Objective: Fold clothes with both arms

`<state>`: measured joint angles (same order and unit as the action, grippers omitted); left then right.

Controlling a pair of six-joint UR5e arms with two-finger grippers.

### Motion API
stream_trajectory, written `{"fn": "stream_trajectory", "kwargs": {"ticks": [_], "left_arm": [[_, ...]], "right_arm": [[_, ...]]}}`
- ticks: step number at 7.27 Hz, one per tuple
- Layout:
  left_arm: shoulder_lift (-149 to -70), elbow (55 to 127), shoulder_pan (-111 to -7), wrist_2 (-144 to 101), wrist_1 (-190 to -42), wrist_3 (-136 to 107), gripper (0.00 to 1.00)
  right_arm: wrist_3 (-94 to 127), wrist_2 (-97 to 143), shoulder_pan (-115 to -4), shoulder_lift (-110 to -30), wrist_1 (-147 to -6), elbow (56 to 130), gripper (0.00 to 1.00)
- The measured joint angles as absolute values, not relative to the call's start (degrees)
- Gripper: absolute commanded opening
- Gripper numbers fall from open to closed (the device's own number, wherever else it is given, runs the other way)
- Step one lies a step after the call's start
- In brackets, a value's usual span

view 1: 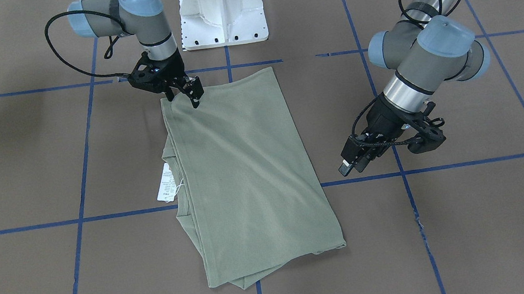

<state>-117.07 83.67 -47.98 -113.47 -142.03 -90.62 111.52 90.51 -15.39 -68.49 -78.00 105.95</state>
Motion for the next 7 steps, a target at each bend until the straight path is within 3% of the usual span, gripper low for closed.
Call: {"fn": "stream_trajectory", "kwargs": {"ticks": [7], "left_arm": [[-115.3,85.9,-47.8,-113.6,-142.0,-92.9,0.58]], "right_arm": [[110.9,95.3,-17.6,-67.8,-78.9,108.6,0.00]]}}
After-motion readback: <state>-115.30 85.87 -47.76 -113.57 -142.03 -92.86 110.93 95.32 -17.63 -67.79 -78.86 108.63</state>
